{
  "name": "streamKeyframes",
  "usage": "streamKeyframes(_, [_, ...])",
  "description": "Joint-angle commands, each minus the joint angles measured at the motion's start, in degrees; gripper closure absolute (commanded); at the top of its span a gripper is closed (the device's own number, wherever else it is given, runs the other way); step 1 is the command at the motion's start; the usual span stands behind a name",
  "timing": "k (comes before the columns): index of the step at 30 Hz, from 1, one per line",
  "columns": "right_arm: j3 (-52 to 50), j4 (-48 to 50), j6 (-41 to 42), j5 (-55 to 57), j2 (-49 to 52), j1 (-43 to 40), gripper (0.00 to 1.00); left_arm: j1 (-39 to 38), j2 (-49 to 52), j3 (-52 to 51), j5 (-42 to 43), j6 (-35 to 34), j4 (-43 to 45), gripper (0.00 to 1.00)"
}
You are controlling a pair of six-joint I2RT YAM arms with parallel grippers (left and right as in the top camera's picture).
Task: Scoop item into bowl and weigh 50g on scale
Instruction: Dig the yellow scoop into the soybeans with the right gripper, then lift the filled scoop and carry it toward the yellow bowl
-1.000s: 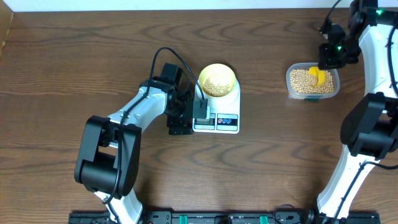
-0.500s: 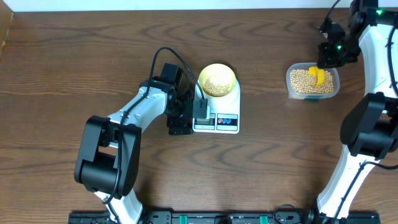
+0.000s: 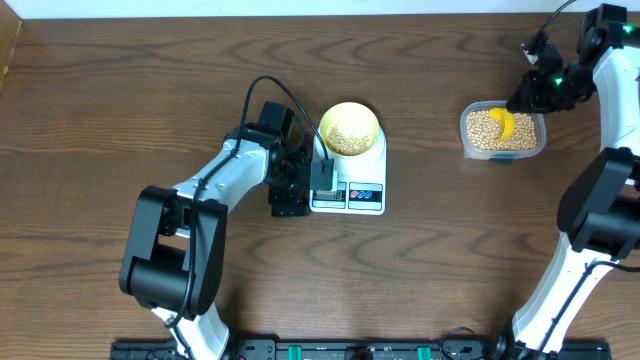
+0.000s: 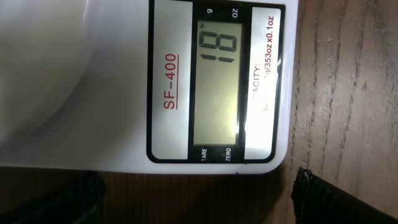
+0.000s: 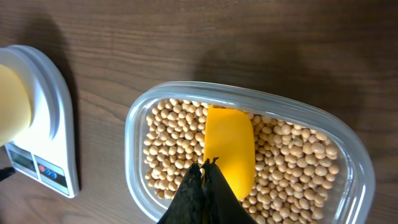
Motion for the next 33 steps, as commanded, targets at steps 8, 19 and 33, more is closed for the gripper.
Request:
streamKeyframes(8, [-0.74,-0.39,5.03,-8.9,-0.24,-3.72,0.99,0.02,0.35,-0.72,-0.33,-0.48,0.04,0.02])
streamKeyframes(19, [-0.83,-0.9,5.07,-8.2,-0.24,-4.66,0.99,0.02,0.35,-0.72,-0.33,-0.48,0.04,0.02])
streamKeyframes(33, [-0.83,-0.9,5.27,-19.39,-0.24,-10.49,0.99,0.02,0.35,-0.72,-0.33,-0.48,0.04,0.02])
